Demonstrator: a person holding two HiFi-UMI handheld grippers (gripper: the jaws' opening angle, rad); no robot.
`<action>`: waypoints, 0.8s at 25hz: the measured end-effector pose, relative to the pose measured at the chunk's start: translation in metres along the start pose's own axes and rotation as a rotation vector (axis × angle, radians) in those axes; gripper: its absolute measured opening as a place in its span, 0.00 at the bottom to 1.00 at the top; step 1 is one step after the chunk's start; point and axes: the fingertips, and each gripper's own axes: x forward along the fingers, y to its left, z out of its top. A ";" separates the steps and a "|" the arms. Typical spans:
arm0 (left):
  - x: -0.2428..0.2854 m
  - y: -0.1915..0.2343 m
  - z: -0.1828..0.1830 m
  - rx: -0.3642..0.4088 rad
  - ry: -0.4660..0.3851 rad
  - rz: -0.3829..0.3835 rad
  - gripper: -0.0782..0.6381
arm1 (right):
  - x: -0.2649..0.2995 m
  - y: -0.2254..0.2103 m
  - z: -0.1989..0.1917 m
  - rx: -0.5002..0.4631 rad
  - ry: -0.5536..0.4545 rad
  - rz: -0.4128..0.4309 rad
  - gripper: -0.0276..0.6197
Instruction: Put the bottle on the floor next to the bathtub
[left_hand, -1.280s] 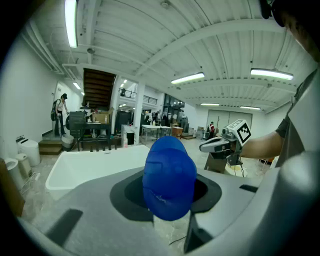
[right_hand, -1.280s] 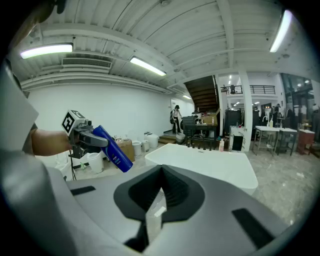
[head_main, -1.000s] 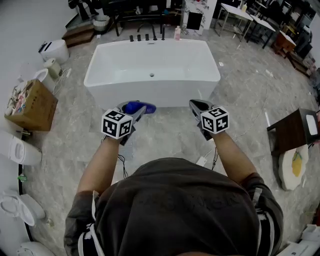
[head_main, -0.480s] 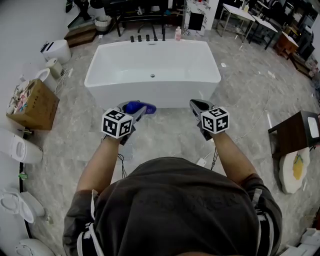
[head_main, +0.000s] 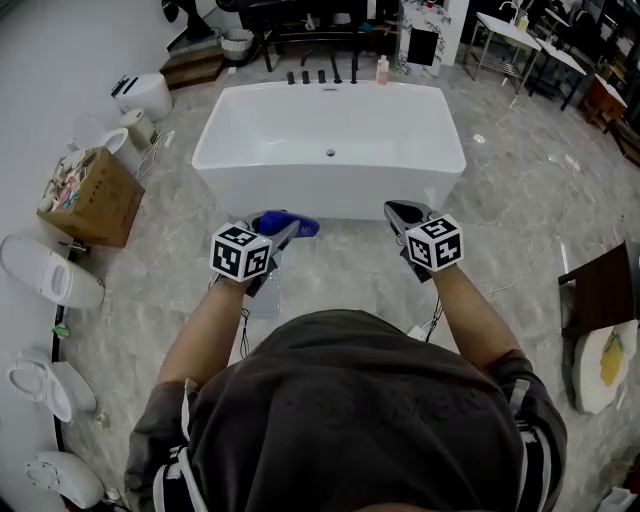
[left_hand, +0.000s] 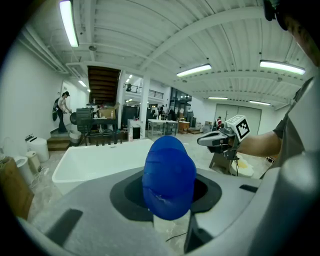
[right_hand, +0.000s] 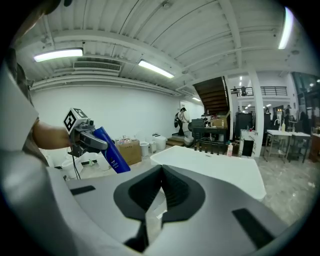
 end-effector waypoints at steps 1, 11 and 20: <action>-0.002 0.008 -0.005 -0.006 0.006 0.003 0.30 | 0.010 0.004 0.002 -0.006 0.003 0.012 0.03; -0.044 0.206 -0.035 -0.003 -0.030 -0.064 0.30 | 0.195 0.073 0.039 -0.021 0.029 -0.020 0.03; -0.104 0.426 -0.027 0.150 0.059 -0.148 0.30 | 0.377 0.140 0.113 0.067 -0.002 -0.137 0.03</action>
